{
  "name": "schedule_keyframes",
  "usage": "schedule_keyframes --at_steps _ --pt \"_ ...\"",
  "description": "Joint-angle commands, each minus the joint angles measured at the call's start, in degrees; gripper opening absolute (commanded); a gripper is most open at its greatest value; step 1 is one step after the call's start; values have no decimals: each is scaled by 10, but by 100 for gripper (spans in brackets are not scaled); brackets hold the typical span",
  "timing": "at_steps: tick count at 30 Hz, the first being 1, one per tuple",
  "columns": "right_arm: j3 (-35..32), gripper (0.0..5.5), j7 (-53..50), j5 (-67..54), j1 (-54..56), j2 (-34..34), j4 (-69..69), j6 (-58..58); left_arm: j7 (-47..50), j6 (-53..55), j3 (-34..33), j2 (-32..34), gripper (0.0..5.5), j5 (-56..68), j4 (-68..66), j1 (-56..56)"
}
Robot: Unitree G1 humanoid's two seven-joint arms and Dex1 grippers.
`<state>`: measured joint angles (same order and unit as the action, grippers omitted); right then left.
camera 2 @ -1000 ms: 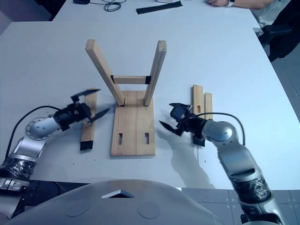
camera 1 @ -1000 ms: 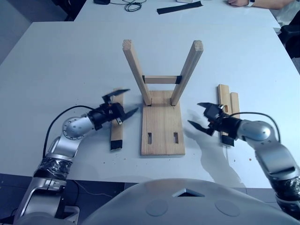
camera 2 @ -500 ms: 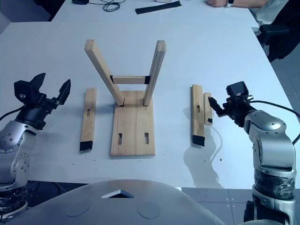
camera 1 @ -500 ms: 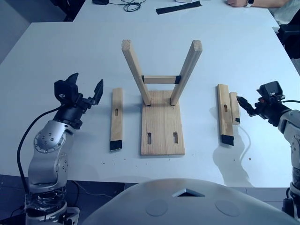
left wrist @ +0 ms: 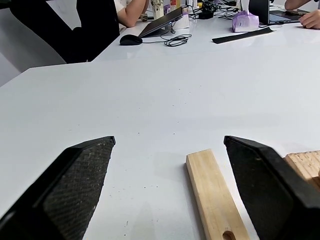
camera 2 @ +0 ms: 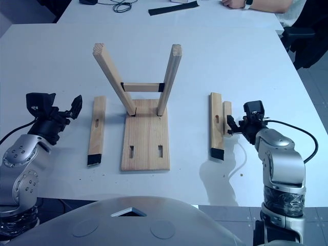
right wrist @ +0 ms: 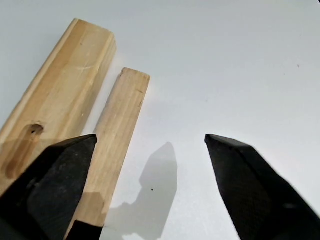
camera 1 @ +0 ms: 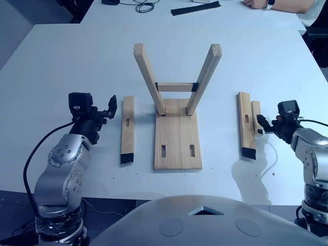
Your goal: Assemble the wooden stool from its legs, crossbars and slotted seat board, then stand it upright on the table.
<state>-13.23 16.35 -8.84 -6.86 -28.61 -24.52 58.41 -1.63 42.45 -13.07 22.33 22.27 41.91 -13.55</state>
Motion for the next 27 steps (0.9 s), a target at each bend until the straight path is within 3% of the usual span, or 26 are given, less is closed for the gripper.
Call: schedule_keyframes --at_steps 1,14,27 --pt "15 400 -8 8 -14 9 -1 -16 -5 11 16 3 406 -15 5 11" --pt "35 400 -6 11 -70 11 1 -41 -28 11 33 8 406 -50 10 11" --pt "17 209 -18 -10 -91 56 10 -27 -46 20 40 17 406 -65 4 32"
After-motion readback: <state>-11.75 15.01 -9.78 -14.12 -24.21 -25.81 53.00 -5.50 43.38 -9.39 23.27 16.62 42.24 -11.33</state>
